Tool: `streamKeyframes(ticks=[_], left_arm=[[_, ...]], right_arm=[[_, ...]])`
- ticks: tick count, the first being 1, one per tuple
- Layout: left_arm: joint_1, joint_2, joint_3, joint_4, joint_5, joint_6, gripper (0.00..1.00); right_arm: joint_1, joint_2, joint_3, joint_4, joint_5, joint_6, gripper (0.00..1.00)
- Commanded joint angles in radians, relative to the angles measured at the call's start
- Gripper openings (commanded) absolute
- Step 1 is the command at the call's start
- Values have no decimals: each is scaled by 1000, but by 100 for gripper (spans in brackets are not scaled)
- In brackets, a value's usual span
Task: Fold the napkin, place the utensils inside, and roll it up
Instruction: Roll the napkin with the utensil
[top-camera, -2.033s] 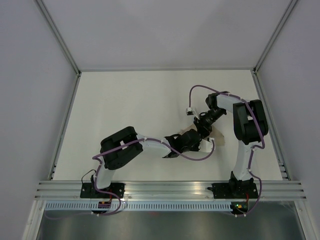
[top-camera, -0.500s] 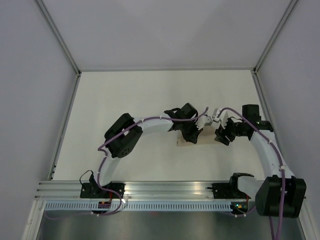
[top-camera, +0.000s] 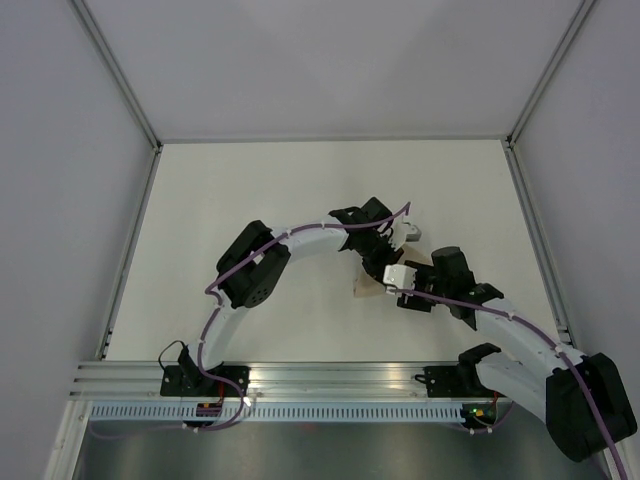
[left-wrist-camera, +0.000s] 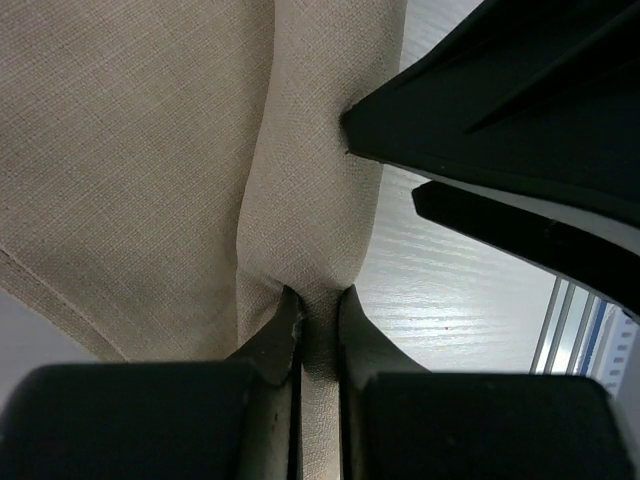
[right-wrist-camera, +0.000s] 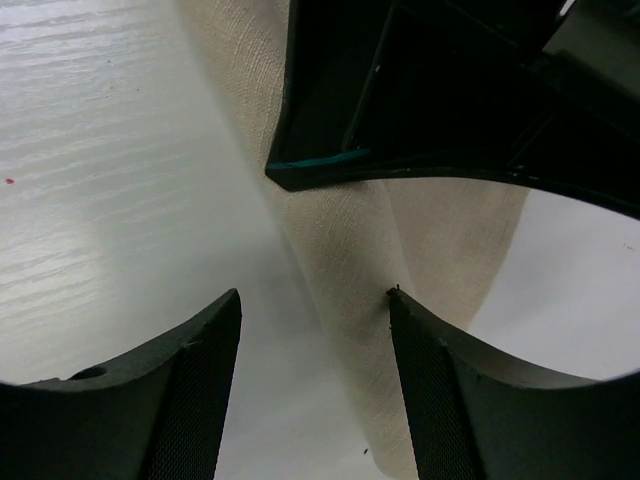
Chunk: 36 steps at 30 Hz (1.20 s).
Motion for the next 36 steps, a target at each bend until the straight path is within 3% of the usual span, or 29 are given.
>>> streamKeyframes(ticks=[1,17,22,25,28,29,31,36], left_arm=[[-9,99,-42,-229,-17,-50,2],[-9,104,-24,-236,30,-59,7],[-9,98,-12,-236,18,-64,10],[-8,90,-7,-226,-2,-79,12],[-2,66,-19,-193,-16,-102,15],[0,58,-22,-182,-14,-105,25],[7,31,-39,-144,-14,-142,31],[18,-14,-71,-102,-57,-173,33]], right_arm=[[32,3,-20,180,113,12,67],[124,72,-37,148,135,-1,60],[124,127,-14,113,129,0,35],[124,138,0,94,123,6,26],[125,149,21,59,109,11,20],[125,150,28,51,106,11,19],[124,161,35,36,100,12,16],[124,176,51,19,86,15,13]])
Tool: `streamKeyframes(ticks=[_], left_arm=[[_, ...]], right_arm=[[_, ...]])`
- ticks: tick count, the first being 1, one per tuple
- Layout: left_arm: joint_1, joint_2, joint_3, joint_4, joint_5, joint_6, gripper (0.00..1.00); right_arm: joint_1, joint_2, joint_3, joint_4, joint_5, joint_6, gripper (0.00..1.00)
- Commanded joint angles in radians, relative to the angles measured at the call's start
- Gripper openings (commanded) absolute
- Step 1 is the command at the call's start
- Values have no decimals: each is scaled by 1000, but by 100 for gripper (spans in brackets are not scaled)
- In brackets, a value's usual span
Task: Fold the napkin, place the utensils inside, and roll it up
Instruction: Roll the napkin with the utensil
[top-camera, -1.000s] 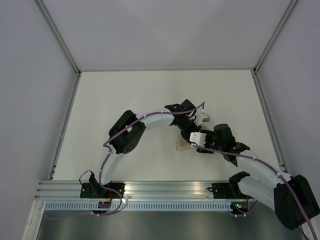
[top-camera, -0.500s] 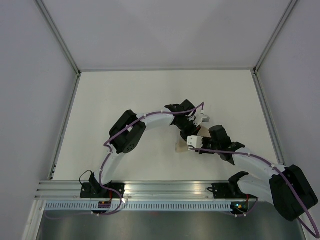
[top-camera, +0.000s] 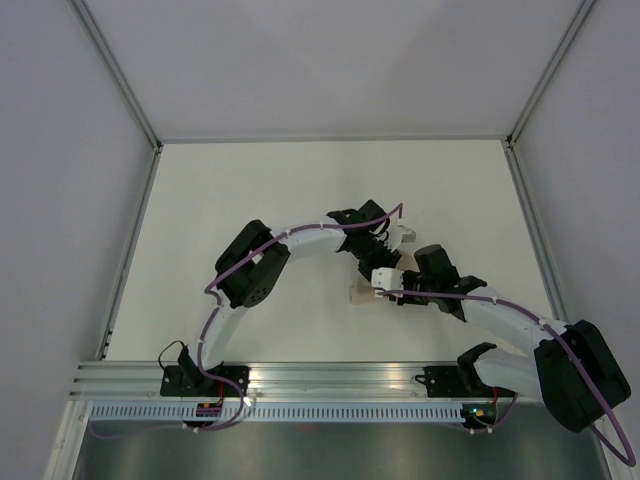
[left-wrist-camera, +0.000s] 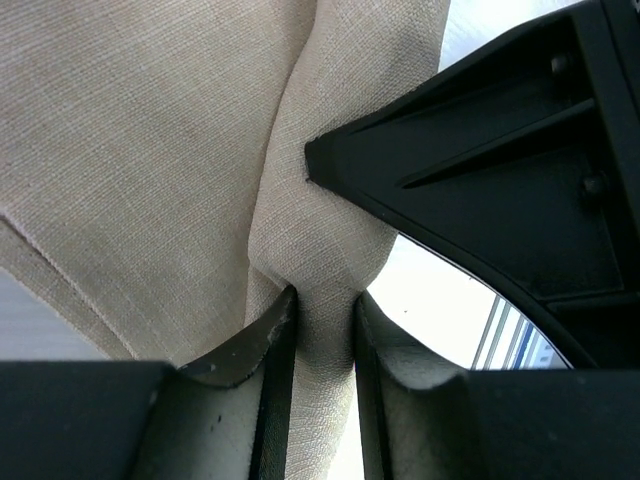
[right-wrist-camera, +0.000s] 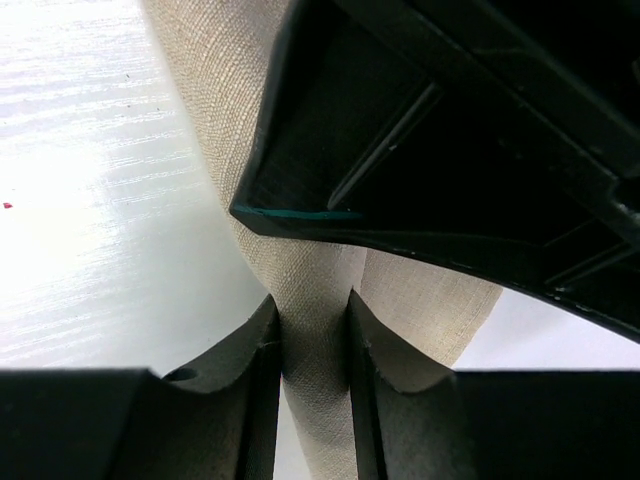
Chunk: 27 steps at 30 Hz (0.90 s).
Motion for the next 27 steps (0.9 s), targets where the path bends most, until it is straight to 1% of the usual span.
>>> streamKeyframes(ticks=[1,4,6,8,11,13,18,19,20,22,25,26,27], left_arm=[[12,-23,-62,-62,-132,-68,33],[28,-63,-101,-22,-146,-84,34],[35,-103,-135,18,-163,-95,36],[45,-126,-155,41,-169,-101,40],[56,-154,-174,67,-175,-101,42],[59,-164,-181,89,-169,-103,53],[68,-199,-207,136,-192,-114,55],[78,-210,-218,150,-203,-117,64],[82,-235,-229,179,-226,-126,66],[108,-265,-275,219,-246,-138,66],[151,-362,-376,335,-301,-176,66],[163,-397,-408,375,-340,-196,66],[174,-461,-477,450,-362,-206,66]], right_arm=[[2,24,25,-57,-22,27,13],[2,32,33,-66,-26,26,13],[1,41,36,-71,-29,26,13],[1,55,44,-77,-34,24,13],[-4,72,53,-88,-40,23,11],[-5,81,56,-94,-43,21,11],[-11,99,67,-103,-46,15,10],[-13,102,73,-109,-48,15,10],[-14,107,76,-114,-52,12,10],[-16,121,88,-129,-57,9,10],[-28,148,117,-161,-83,-3,9],[-39,159,127,-172,-89,-7,9],[-45,184,139,-185,-112,-14,8]])
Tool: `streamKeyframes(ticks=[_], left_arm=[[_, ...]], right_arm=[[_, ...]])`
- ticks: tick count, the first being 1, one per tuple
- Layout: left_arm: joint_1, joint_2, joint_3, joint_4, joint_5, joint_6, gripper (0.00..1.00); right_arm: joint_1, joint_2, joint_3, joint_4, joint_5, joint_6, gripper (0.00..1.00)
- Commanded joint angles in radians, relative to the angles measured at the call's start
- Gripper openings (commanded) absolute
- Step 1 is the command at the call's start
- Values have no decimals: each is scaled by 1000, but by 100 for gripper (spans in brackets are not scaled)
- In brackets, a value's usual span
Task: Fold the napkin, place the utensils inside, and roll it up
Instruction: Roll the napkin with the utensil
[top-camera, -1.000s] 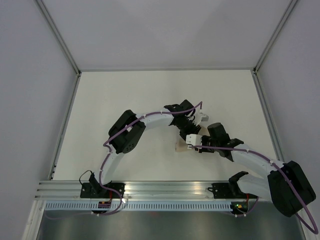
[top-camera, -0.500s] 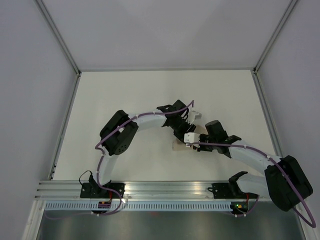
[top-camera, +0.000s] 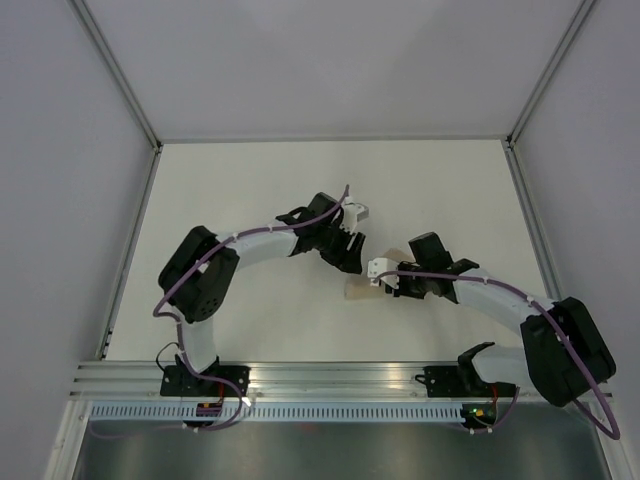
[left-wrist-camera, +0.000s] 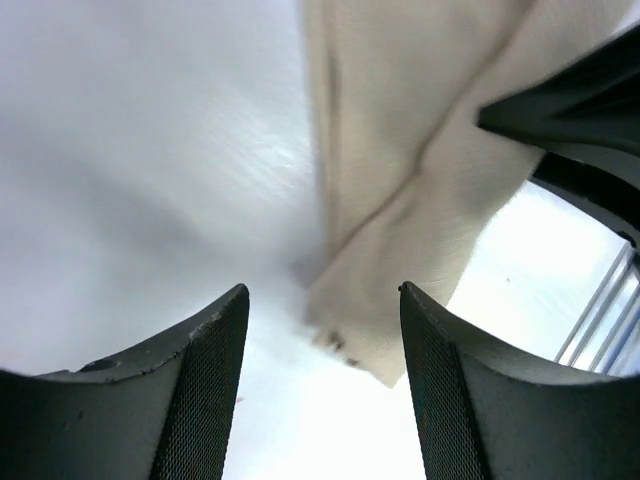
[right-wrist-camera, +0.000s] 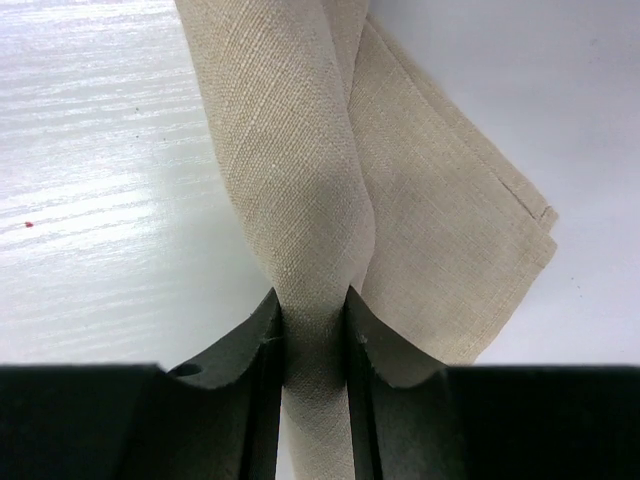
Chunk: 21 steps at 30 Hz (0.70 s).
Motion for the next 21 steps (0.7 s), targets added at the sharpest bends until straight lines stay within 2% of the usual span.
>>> streamKeyframes(ticks=[1,6,11,13,15,17,21], left_arm=[[67,-182,-119,225,-127,-87,66],[69,-367,-330,483,-212,-59,66],[-26,-509,-514,655,-374,48,66],[-49,-545,-547,704,-388,70,66],[-95,-557,-571,715,-419,105,66],[-140,-548,-565,706,-454,201,66],[-265,-458,-489,631,-531,343,67]], right_arm=[[-36,72,52,-136,-49,-22,8],[-94,243,189,-294,-130,-80,8],[-160,418,379,-482,-201,-156,7],[-189,498,454,-554,-222,-172,7],[-203,576,531,-626,-236,-196,7],[-223,625,577,-671,-250,-214,7],[-238,742,686,-760,-261,-229,7]])
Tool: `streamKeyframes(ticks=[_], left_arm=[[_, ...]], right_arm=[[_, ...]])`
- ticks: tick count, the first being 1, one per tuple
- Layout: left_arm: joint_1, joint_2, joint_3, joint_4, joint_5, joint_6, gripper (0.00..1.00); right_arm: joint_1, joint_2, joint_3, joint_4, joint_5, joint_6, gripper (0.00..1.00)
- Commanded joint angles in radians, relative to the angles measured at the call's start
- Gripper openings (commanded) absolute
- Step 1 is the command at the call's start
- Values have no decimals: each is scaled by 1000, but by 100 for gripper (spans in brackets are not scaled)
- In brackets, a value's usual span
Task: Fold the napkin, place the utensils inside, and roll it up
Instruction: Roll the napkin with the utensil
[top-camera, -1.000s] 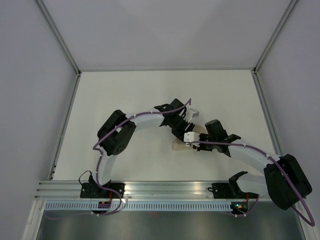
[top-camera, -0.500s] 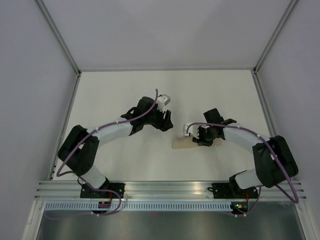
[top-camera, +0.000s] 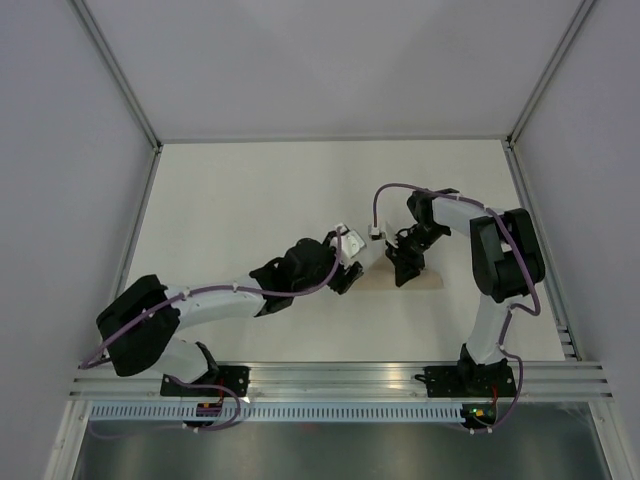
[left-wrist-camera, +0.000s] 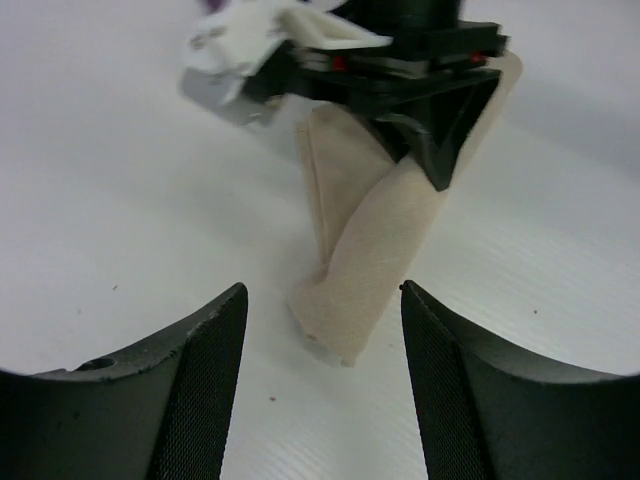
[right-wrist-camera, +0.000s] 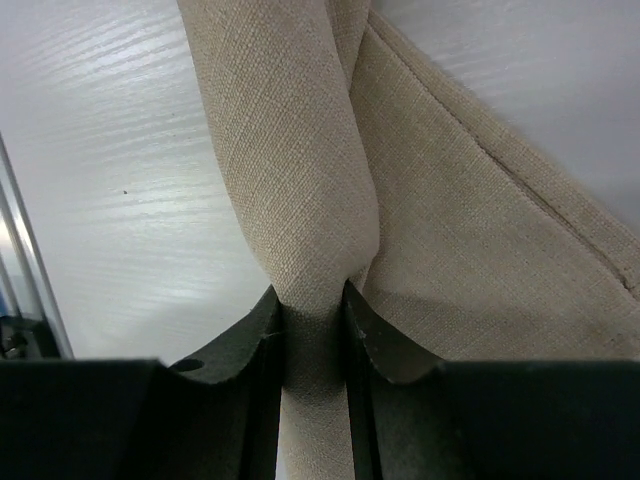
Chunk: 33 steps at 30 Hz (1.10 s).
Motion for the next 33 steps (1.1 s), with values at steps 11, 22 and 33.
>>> streamKeyframes(ticks=[11,22,33], left_arm=[[-213,360,274,-70,-137,459,70],[-236,547,379,-53,-226,568,72],[-213,612,440,-223,-103,500,56]], right_arm=[[-27,192,94,-99,73,-72,7],[-30,221,108,-104,86,-63,7],[-31,225,114,-111,86,-63,6]])
